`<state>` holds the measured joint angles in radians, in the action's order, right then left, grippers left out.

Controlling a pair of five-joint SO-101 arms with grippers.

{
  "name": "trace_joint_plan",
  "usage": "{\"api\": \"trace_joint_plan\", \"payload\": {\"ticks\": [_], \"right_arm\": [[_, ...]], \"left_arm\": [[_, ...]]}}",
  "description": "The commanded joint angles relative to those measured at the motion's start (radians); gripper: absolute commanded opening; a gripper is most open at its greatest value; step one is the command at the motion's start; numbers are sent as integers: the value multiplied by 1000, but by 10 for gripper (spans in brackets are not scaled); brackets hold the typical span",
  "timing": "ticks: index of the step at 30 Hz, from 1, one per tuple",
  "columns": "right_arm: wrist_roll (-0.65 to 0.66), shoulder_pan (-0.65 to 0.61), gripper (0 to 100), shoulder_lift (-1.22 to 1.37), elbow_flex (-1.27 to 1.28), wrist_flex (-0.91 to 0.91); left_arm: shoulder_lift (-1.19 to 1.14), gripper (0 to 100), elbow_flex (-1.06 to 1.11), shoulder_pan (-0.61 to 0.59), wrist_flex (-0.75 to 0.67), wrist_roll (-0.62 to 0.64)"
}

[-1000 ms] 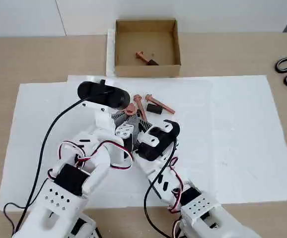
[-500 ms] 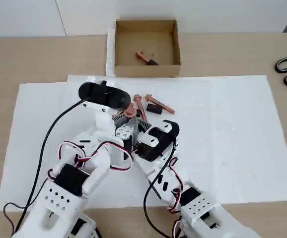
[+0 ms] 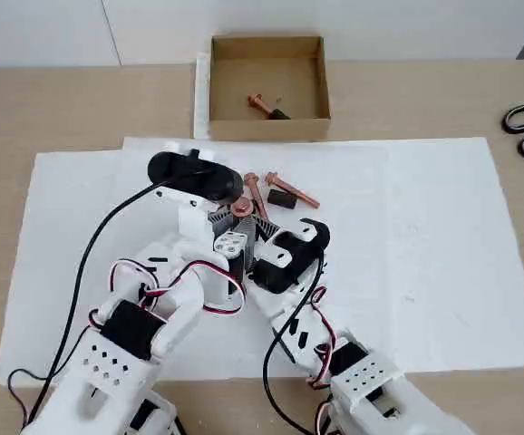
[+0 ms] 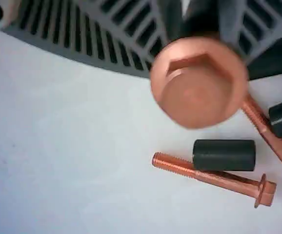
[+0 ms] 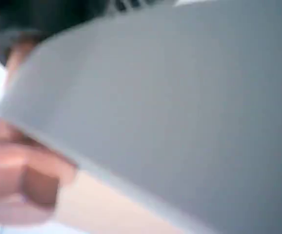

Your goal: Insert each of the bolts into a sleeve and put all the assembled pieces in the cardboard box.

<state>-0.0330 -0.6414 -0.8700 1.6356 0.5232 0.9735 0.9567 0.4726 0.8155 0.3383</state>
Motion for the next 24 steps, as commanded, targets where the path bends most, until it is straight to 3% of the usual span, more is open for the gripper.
{"api": "trace_joint_plan", "payload": {"ticks": [1, 7, 12, 19, 24], "right_arm": [[9, 2, 5, -27, -14, 21], [9, 2, 5, -27, -14, 21], [9, 2, 5, -27, -14, 21], [9, 2, 5, -27, -14, 21], [9, 4, 5, -27, -14, 21]], "left_arm": [[20, 8, -13, 41, 0, -6], [21, 53, -13, 28, 5, -6], [21, 170, -105, 17, 149, -2], [21, 174, -188, 6, 264, -5], [21, 175, -188, -101, 301, -8]]}}
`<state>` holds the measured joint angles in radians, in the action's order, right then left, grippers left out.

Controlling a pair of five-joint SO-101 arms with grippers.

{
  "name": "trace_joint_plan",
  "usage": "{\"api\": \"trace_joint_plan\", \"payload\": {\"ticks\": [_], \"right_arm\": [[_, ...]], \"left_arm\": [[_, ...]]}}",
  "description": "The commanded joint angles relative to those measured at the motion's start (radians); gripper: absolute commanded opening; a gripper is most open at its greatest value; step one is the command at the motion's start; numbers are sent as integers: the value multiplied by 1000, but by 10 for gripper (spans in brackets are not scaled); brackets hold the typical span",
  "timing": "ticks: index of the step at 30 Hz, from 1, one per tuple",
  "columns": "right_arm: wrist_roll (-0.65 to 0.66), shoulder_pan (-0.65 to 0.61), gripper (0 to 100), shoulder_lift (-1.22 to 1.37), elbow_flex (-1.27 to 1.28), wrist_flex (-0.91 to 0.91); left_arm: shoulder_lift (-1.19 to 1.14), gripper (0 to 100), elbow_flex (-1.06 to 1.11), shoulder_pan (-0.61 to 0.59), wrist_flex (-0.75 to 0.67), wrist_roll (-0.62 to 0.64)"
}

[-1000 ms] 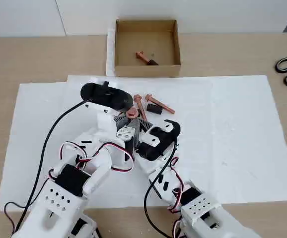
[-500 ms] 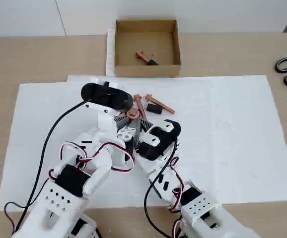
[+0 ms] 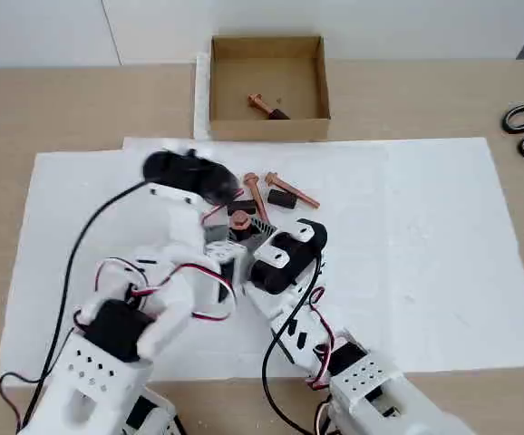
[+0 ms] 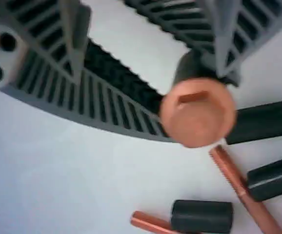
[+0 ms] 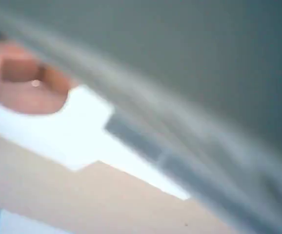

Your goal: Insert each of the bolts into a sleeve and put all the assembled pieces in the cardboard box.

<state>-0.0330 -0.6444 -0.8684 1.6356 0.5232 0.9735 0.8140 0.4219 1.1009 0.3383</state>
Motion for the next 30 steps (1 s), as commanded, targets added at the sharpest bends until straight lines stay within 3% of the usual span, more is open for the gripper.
{"api": "trace_joint_plan", "payload": {"ticks": [1, 13, 18, 20, 24, 30], "right_arm": [[9, 7, 5, -28, -14, 21], [9, 24, 5, -28, -15, 21], [8, 108, 4, -25, -20, 5], [9, 130, 4, -28, -38, -71], [5, 225, 4, -28, -207, -389], [14, 309, 4, -16, -594, -742]], "left_arm": [[21, 175, -47, -72, 23, -18], [334, 175, -47, -206, 57, -117], [463, 175, 2, -362, 52, -152], [473, 175, 48, -428, 54, -152], [471, 174, 111, -534, 55, -149], [473, 174, 157, -551, 52, -143]]}}
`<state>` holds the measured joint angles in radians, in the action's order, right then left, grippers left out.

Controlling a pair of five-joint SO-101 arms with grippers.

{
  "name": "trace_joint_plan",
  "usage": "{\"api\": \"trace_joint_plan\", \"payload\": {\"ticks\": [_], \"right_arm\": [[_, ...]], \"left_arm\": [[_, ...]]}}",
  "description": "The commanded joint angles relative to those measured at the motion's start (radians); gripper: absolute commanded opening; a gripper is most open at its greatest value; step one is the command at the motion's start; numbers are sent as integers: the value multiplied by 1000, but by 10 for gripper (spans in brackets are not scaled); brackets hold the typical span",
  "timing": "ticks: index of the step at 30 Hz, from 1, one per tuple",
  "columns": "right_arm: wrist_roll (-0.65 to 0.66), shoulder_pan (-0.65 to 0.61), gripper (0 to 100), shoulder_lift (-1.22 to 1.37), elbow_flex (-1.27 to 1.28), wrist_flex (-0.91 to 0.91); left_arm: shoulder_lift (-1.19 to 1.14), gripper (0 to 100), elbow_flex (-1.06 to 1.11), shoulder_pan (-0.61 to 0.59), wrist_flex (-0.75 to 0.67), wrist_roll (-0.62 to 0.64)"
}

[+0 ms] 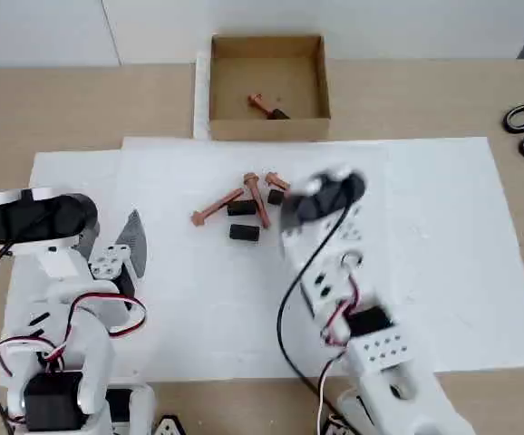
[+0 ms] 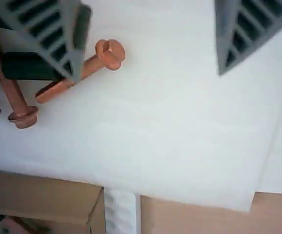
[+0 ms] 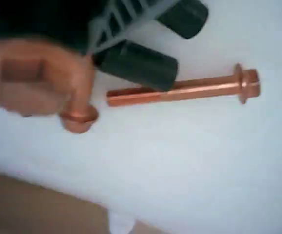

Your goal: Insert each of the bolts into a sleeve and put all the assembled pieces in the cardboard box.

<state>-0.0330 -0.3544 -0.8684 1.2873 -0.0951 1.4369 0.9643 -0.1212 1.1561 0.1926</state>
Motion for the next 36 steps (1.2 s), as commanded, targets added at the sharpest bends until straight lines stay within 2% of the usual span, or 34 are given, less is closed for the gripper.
{"api": "trace_joint_plan", "payload": {"ticks": [1, 7, 16, 27, 36], "right_arm": [[26, 19, 4, -10, -308, -157], [83, 56, 4, 240, -680, -300], [81, 148, 4, 872, -1261, -302], [77, 154, 4, 1606, -2044, -305], [80, 166, 7, 1974, -2389, -309]], "left_arm": [[11, 174, 13, -5, -5, 3], [14, 174, 45, -5, -6, 3], [14, 174, 59, -8, -5, 3], [14, 174, 61, -9, -2, 3], [15, 174, 81, -9, -2, 2]]}}
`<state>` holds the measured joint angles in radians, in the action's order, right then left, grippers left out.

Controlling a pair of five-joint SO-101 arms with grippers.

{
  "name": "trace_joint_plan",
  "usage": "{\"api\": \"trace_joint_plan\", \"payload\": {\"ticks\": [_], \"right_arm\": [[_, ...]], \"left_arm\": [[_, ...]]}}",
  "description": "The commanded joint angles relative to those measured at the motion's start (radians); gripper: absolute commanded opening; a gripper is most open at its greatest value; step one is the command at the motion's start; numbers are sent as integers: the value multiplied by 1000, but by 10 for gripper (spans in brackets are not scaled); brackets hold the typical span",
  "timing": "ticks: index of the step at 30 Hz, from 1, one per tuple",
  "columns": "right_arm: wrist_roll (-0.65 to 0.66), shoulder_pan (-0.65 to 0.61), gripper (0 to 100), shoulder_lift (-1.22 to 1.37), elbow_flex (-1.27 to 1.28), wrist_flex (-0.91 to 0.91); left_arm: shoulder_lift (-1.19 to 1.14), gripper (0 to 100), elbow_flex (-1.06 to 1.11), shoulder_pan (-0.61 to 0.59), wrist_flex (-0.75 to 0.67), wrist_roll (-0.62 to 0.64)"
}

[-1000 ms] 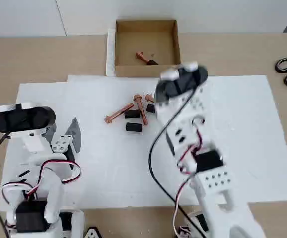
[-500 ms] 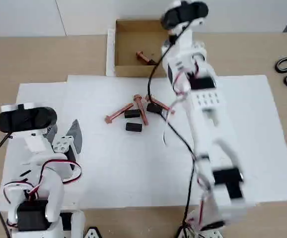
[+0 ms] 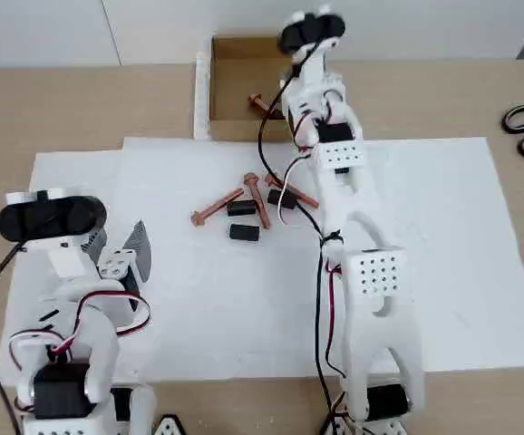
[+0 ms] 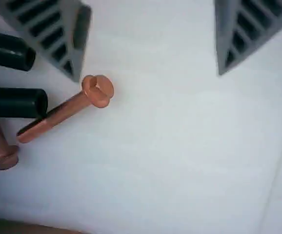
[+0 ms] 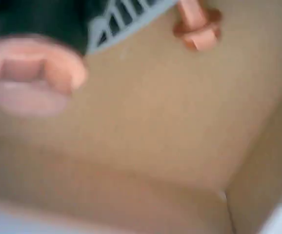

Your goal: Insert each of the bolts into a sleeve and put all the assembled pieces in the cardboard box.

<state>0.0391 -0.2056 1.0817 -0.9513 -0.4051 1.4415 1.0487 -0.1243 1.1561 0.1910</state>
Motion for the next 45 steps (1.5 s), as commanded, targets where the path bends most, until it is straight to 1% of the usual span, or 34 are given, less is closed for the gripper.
{"api": "trace_joint_plan", "payload": {"ticks": [1, 4, 8, 10, 21, 24, 26, 30, 34, 40, 45], "right_arm": [[8, 19, 8, 48, -175, 1], [11, 19, 18, 105, -233, -1], [11, 19, 110, 137, -262, -1], [11, 19, 138, 140, -262, -1], [12, 19, 140, 134, -264, -1], [12, 19, 140, 134, -318, -31], [12, 21, 140, 134, -413, -143], [12, 21, 140, 134, -727, -467], [12, 41, 140, 84, -735, -653], [12, 99, 140, -156, -730, -960], [17, 124, 140, -303, -730, -1184]], "left_arm": [[11, 174, -4, -6, -2, 3], [11, 174, -4, -6, -5, 3], [11, 174, -4, -6, -2, 3], [11, 174, -4, -6, -2, 3], [11, 174, -4, -5, -2, 3], [11, 175, -4, -6, 0, 3], [11, 176, -4, -6, 0, -2], [11, 177, -10, -5, 0, -2], [11, 177, -5, -6, 0, -3], [11, 177, -4, -5, 2, -3], [11, 177, -4, -2, 2, -3]]}}
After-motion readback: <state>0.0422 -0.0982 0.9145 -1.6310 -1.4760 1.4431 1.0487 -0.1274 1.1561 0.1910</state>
